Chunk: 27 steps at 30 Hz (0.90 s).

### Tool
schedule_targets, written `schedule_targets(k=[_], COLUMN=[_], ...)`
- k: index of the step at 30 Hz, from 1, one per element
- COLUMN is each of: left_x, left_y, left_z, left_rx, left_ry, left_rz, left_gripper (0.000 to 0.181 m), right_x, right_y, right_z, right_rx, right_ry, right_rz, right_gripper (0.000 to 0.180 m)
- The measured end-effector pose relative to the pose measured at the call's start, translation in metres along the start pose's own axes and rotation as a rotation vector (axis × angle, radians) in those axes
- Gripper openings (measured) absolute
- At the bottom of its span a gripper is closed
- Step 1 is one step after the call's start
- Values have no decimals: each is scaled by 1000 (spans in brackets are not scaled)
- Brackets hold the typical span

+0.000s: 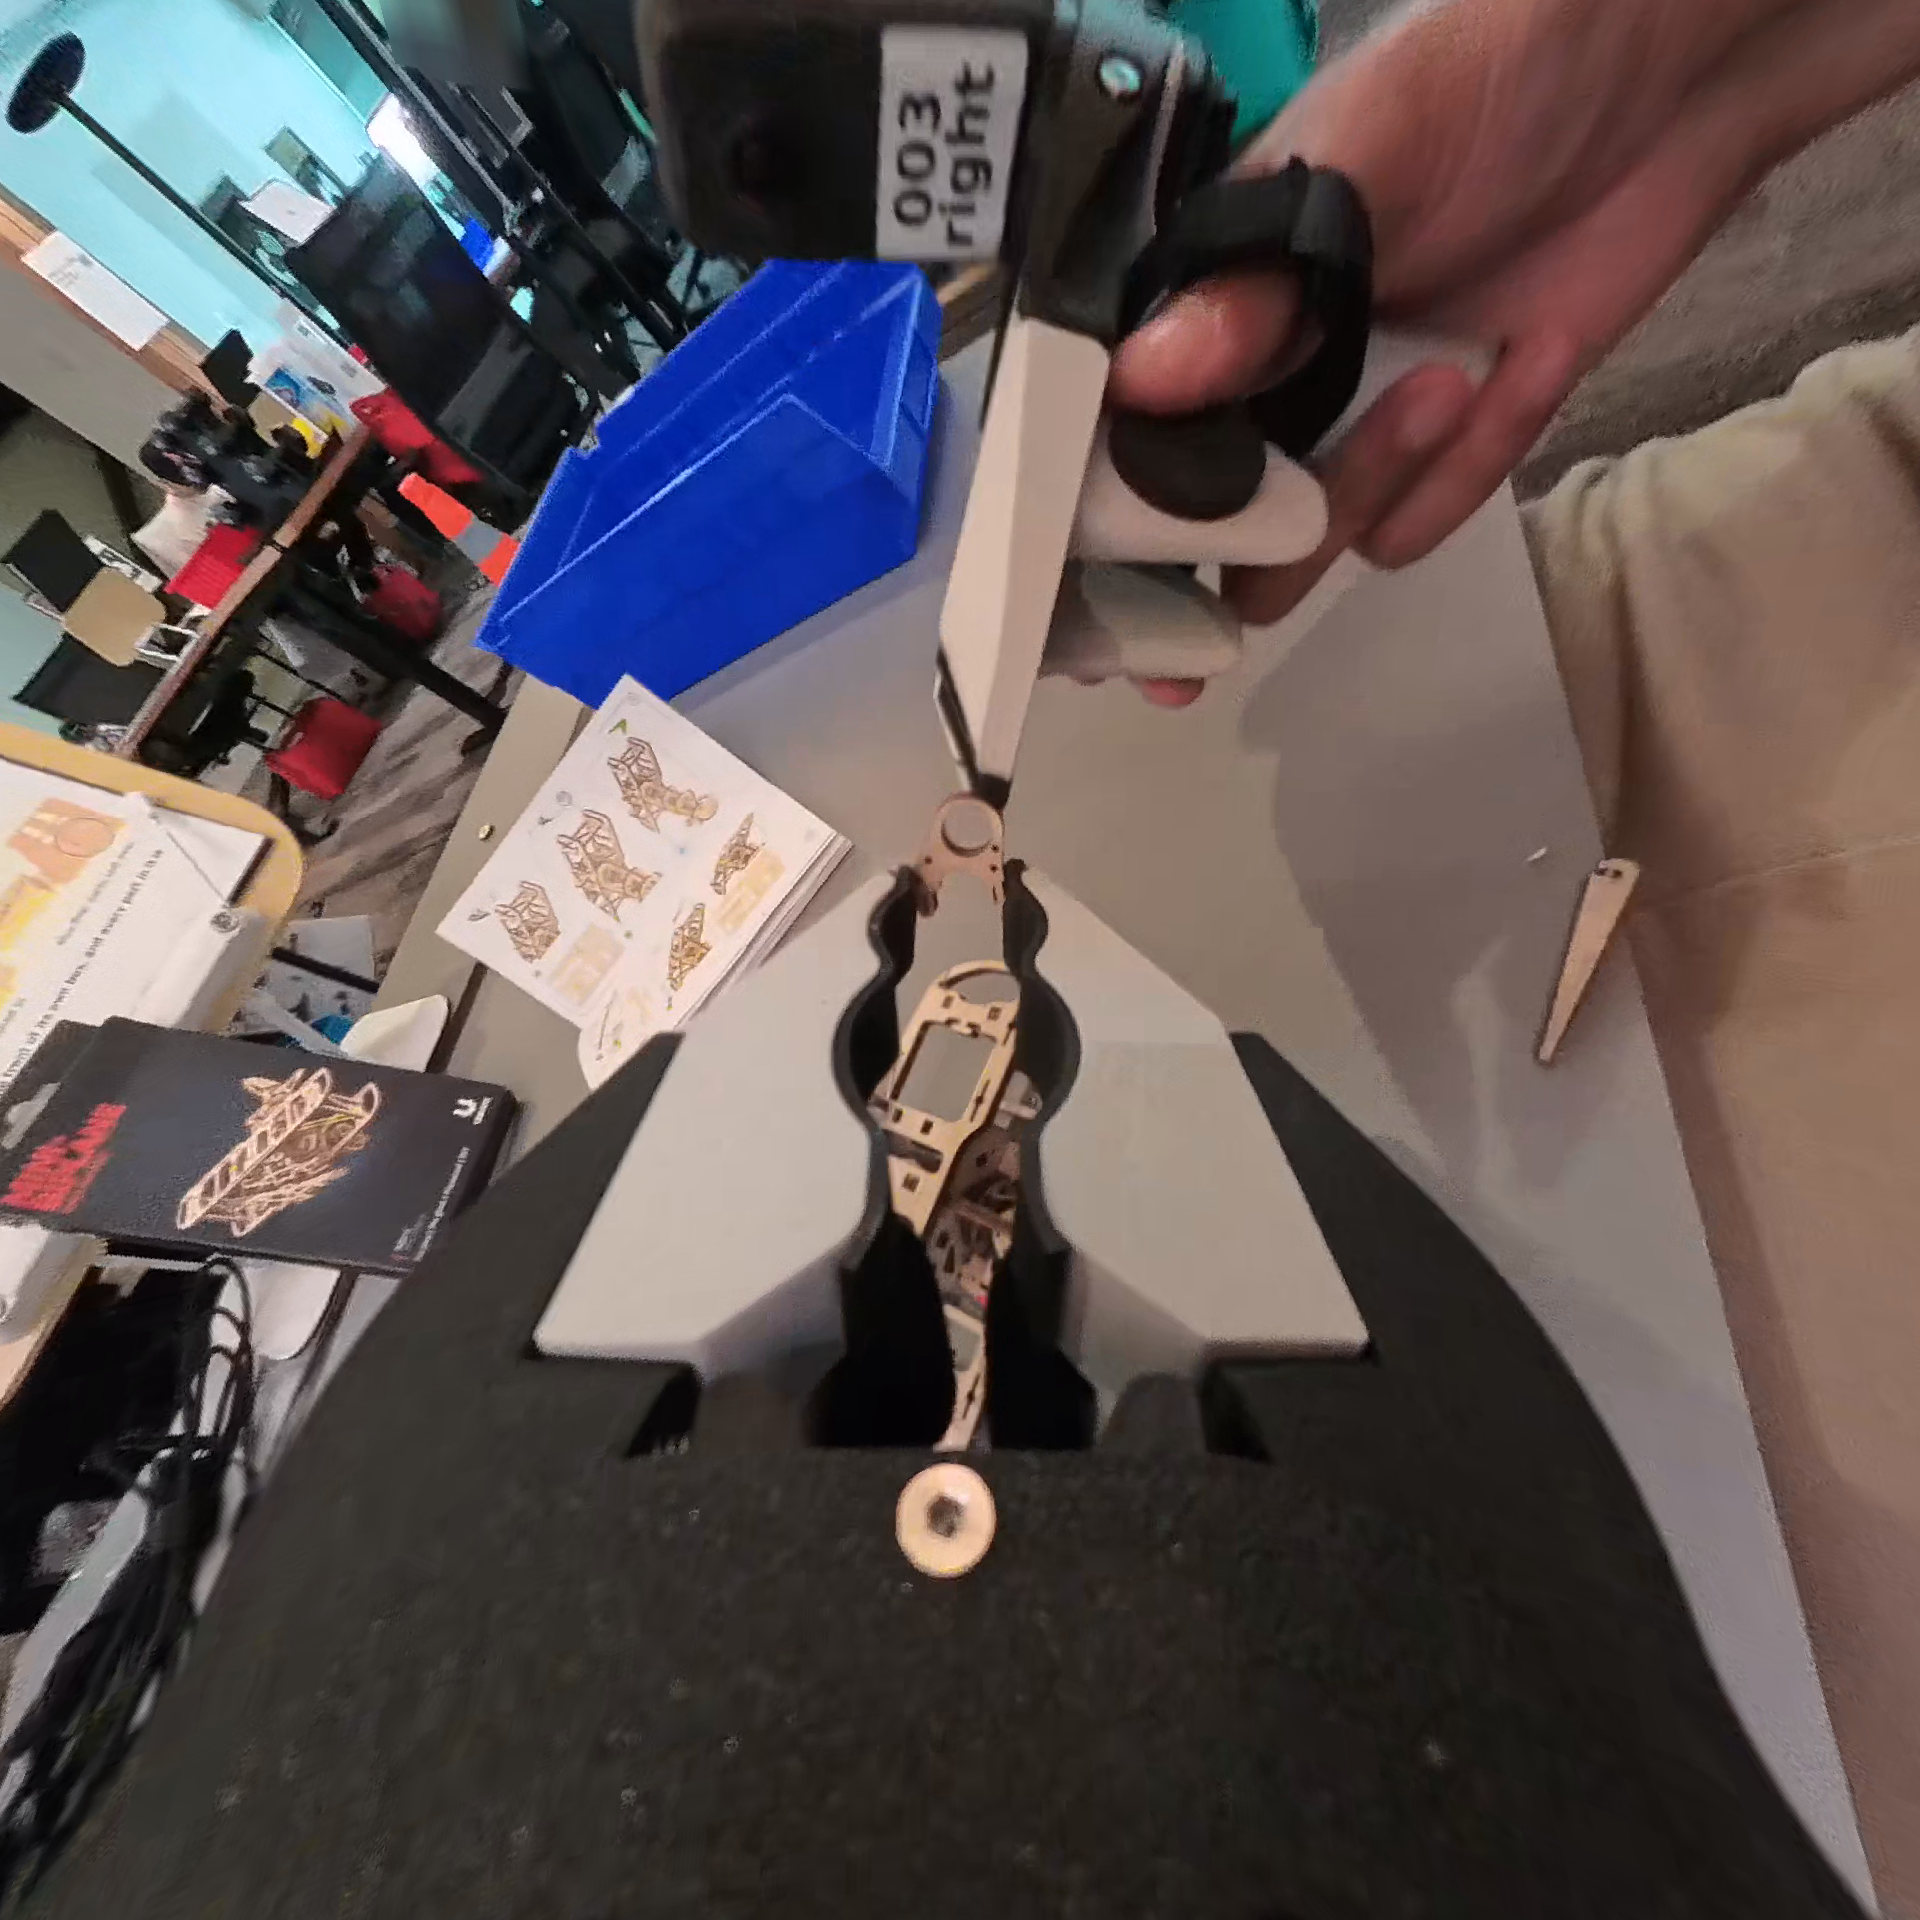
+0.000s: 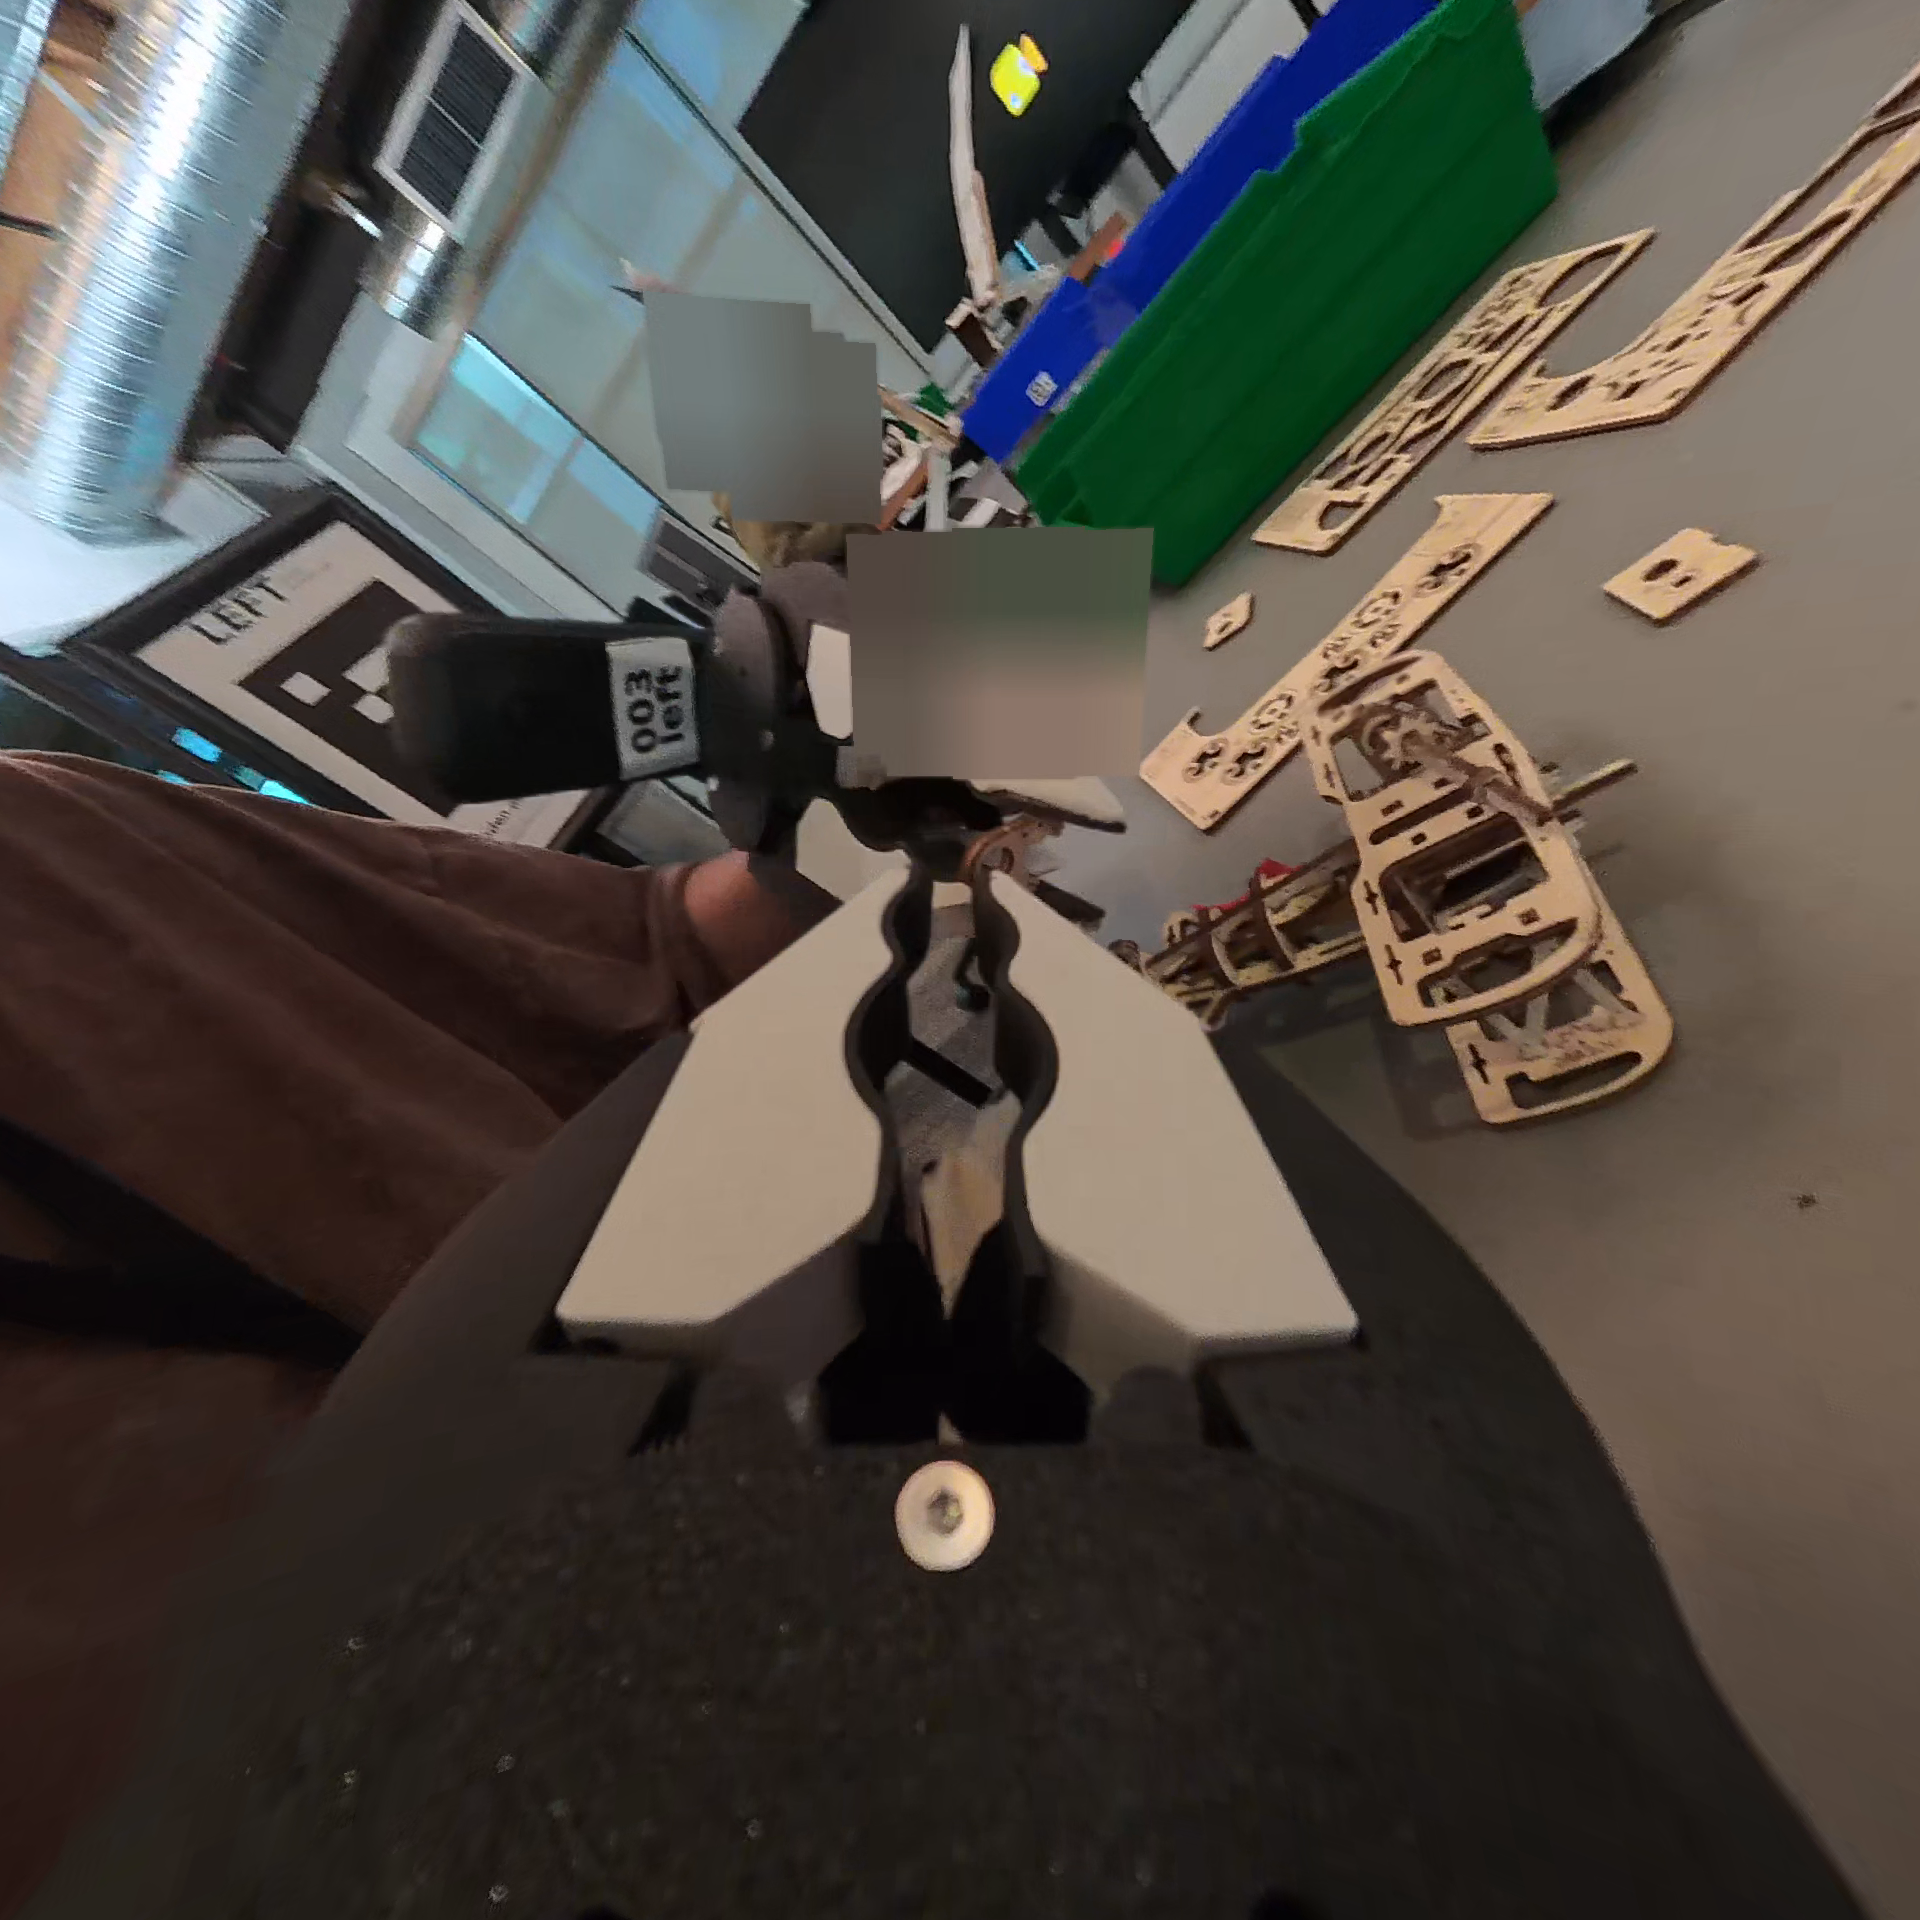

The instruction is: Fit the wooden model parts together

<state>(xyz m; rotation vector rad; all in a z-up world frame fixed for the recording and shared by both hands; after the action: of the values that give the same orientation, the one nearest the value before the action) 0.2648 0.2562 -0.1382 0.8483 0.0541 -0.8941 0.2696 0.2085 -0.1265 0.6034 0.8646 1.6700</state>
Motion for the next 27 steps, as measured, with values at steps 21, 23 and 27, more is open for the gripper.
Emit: schedule_targets(k=[21, 23, 27], left_x=[-20, -12, 1], left_y=[33, 25, 17], left_z=[-113, -116, -123], left_rx=[-420, -417, -351], left_ry=[303, 324, 393], left_rz=[-439, -588, -641], left_gripper=[70, 61, 47], right_x=[-39, -44, -50], right_y=[-32, -31, -29], right_z=[4, 6, 5], right_rx=[12, 10, 17], right_ry=[0, 0, 6], right_rz=[-391, -399, -391], right_gripper=[2, 2, 2])
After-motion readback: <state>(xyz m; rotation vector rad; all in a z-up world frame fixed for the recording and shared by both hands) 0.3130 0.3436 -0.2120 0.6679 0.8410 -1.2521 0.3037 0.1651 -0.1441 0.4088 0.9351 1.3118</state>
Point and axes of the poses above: each gripper's, where its closed fingertips meet, x out along the fingers, z out of its top, y = z × x across the jaws, the point moved 3 cm from there along -x, back along the fingers, and after that the axes turned 6 degrees about x, right-handed, at the moved point
